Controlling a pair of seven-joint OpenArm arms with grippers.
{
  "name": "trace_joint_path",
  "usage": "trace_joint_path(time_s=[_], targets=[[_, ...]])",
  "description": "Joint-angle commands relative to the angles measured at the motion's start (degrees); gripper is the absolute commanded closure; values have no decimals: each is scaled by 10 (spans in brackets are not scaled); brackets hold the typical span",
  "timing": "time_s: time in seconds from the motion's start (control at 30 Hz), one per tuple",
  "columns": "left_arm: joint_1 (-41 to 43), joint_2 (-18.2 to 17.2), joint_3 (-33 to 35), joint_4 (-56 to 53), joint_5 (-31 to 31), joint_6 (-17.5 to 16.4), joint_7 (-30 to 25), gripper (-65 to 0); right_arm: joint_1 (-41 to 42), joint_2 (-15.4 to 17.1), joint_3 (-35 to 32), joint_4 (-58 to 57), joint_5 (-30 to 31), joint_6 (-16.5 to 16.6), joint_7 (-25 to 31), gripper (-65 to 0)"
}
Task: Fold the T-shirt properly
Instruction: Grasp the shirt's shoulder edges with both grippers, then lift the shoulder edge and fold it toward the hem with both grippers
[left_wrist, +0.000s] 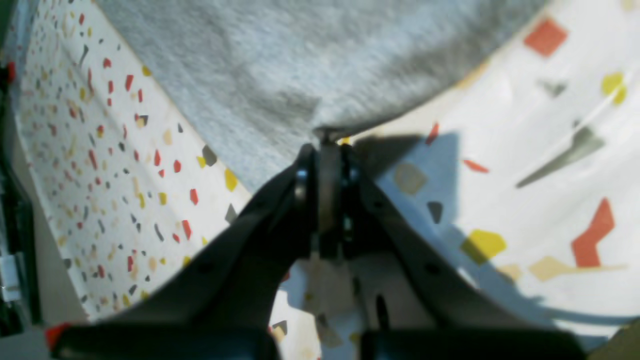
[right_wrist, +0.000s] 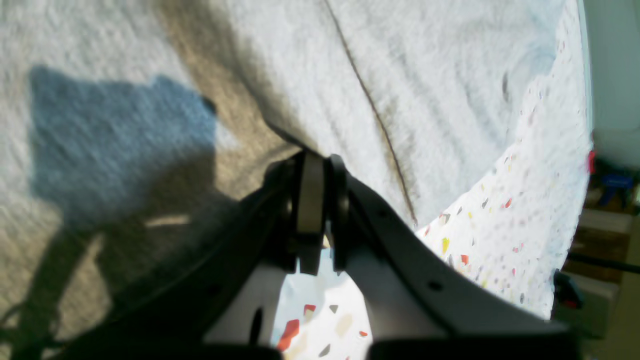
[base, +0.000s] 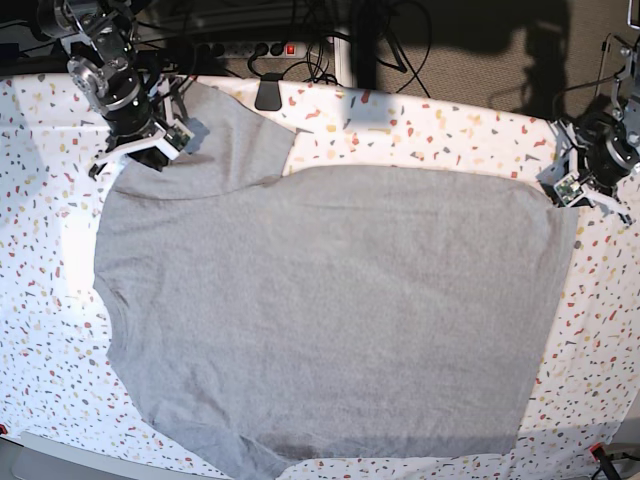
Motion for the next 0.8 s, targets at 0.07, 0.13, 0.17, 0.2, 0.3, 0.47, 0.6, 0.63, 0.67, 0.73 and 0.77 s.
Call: trace_joint_path(time_s=[0.07,0.13,0.17,0.2,0.3,0.47,0.6,0.63,0.67,0.73,0.77], targets=[[-5,-34,-5,14,-74,9,8,0,-17,22,3,9,13,2,-7,0],[-6,-49,-5,22,-122,9,31,0,-35,32,4,22,13,-5,-7,0],[-6,-56,-5,27,-145,9,43,0,-45,36,4,30,13,-14,-7,0],[-5,-64,-5,33,-168,8,56,0,-56,40,4,40,11,-21,-8,0],[-2,-81,-5,57,-215,8,94,0,-89,44,12,76,11,-28,-16,0],[43,-92,-5,116,-216,9,134,0,-160,44,64,141,12,-28,-16,0],[91,-92,-6,149,-215,20,157,0,-225,44,109,181,12,-28,-15,0],[104,-92,-6,155,-213,28,158,0,-240,44,117,188,12,-28,-15,0],[118,-92,-6,161,-212,41,157,0,-255,44,125,192,12,-28,-15,0],[144,-92,-6,171,-207,66,158,0,-281,44,134,200,12,-31,-13,0],[156,-92,-6,176,-207,72,160,0,-292,44,136,202,12,-38,-13,0]])
